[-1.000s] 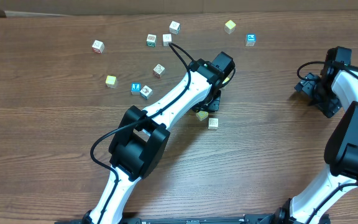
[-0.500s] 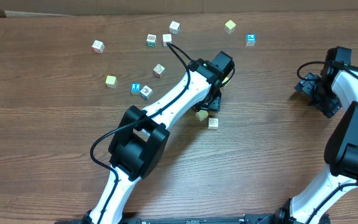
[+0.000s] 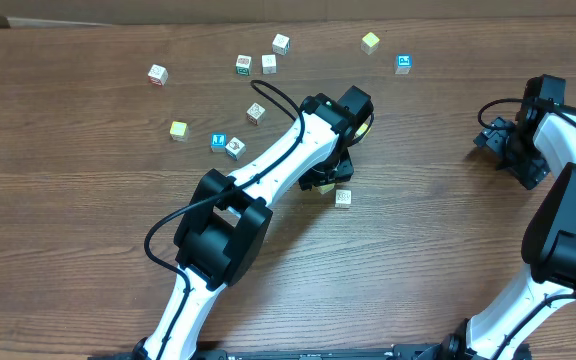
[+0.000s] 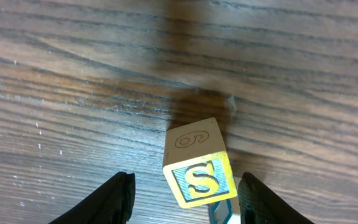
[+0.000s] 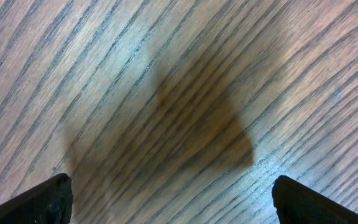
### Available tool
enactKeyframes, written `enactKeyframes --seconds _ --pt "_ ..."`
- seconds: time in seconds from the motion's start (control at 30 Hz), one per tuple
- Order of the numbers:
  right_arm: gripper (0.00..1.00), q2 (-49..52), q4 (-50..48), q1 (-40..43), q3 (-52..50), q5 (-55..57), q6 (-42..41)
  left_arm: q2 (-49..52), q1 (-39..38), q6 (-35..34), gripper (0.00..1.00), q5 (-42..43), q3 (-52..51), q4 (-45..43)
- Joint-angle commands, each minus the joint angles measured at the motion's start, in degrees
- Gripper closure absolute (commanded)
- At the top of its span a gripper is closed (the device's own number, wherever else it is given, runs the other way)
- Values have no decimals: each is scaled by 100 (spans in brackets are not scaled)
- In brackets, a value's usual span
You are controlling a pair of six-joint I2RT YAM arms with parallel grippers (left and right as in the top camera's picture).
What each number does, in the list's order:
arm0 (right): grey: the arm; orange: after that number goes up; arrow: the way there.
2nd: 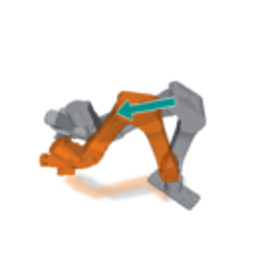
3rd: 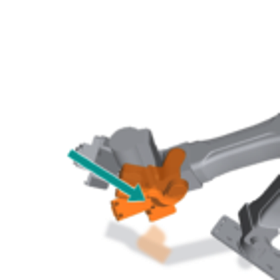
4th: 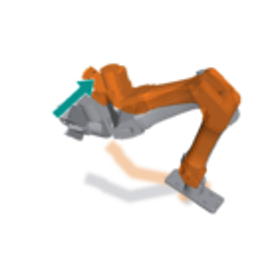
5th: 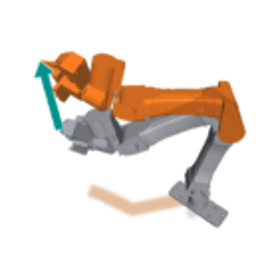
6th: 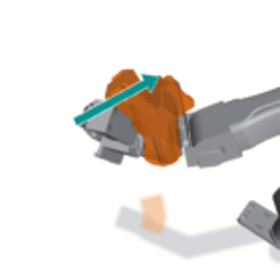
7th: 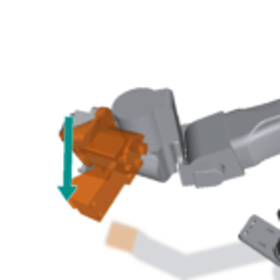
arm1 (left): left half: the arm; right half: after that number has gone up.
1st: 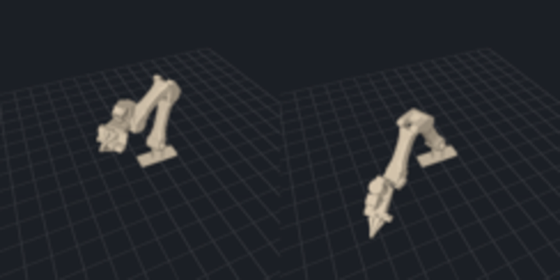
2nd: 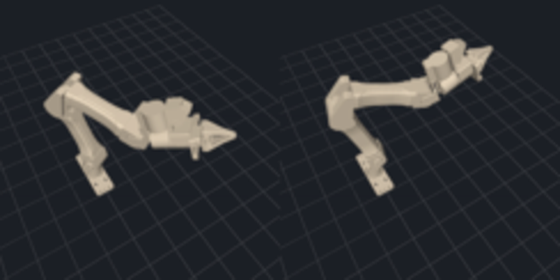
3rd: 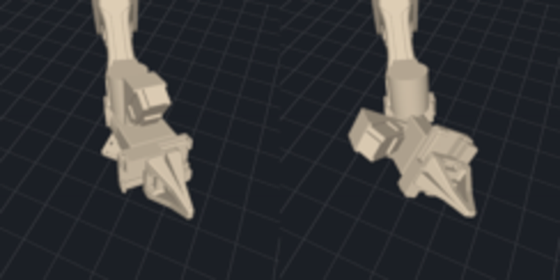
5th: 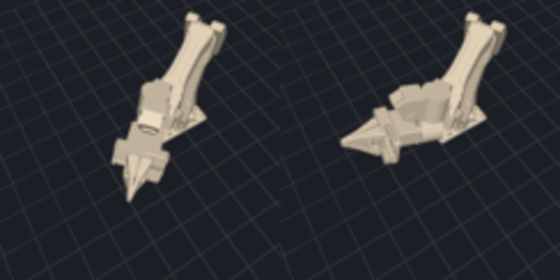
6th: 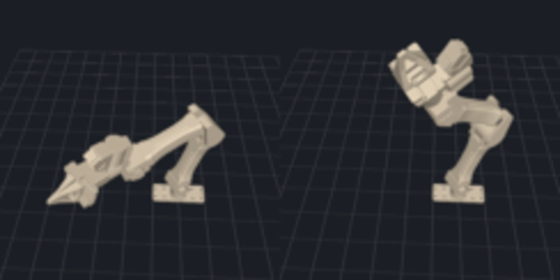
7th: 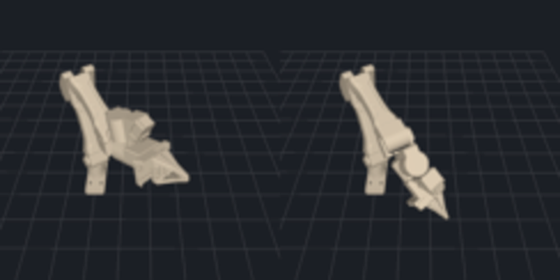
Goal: Form a circle
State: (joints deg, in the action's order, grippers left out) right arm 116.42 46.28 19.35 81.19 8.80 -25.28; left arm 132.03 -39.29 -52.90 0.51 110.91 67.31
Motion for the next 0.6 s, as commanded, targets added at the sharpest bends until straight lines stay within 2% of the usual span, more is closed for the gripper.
enactKeyframes --seconds 0.0,0.17,0.57 --pt "0 -155 -17 -7 -22 17 -20 76 -13 -551 50 44 -31 -11" --pt "0 -155 -17 -7 -22 17 -20 81 -17 -584 59 35 -31 -68" --pt "0 -155 -17 -7 -22 17 -20 83 -44 -584 62 46 -424 -549"
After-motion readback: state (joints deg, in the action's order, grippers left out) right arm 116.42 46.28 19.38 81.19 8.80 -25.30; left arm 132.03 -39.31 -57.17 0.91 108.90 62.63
